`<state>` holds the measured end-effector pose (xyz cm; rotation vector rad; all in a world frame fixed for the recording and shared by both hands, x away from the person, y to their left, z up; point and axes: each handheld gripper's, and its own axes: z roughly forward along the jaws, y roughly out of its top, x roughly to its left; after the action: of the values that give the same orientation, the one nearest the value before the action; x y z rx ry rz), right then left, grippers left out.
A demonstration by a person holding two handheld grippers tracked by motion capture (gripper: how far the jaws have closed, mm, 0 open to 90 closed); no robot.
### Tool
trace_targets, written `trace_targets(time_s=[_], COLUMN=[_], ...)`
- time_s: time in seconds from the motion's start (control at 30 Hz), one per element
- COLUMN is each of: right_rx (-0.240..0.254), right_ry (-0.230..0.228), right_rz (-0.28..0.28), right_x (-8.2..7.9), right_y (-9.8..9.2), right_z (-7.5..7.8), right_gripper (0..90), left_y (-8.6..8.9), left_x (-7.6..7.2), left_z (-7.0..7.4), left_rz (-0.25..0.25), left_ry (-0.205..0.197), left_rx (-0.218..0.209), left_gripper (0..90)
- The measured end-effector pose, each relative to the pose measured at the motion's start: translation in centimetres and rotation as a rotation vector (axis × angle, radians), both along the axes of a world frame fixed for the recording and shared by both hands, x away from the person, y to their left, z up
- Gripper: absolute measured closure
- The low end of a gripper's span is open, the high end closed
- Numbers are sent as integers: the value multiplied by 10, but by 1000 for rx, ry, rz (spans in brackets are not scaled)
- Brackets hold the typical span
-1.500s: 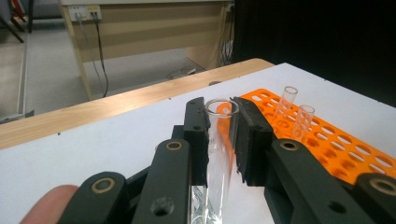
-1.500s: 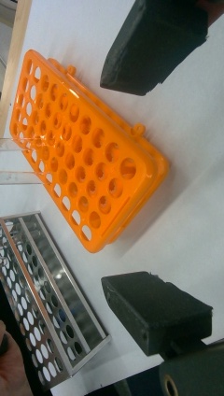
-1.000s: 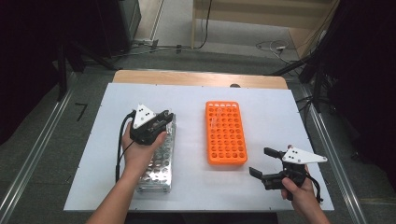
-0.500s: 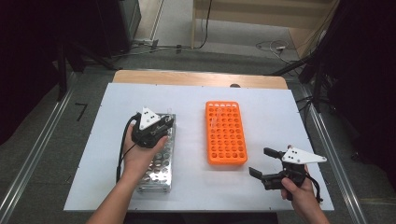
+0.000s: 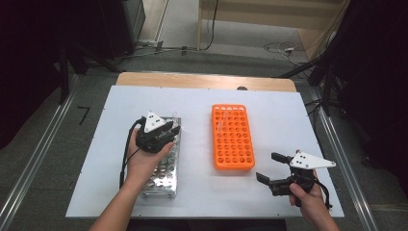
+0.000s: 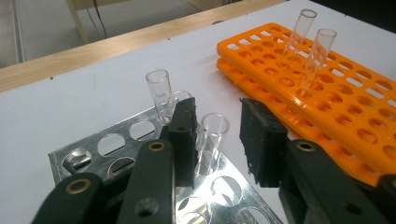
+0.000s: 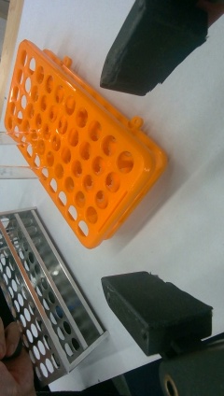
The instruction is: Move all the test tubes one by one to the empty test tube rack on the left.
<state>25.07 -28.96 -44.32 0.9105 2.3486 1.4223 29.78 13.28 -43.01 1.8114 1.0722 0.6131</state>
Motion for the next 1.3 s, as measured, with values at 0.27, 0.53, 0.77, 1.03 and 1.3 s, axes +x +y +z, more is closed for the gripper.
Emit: trace_targets(time_s=[0.27, 0.53, 0.77, 1.03, 1.3], right_rx=[0, -6, -15, -29, -33], right_ry=[-2, -3, -1, -5, -3], right_rz=[0, 1, 5, 25, 32], right_x=[0, 4, 9, 18, 34], right_y=[1, 7, 17, 34, 51], right_z=[0, 1, 4, 10, 11], right_gripper=[47, 47, 47, 48, 47], left_y=[6, 10, 16, 21, 27], left_x=[-7, -27, -44, -61, -73], left_z=[4, 11, 8, 7, 9], left_rz=[-13, -67, -101, -119, -122], left_ry=[-4, -23, -24, -36, -43], left_rx=[-73, -145, -188, -201, -211], left_gripper=[373, 126, 9, 0, 0])
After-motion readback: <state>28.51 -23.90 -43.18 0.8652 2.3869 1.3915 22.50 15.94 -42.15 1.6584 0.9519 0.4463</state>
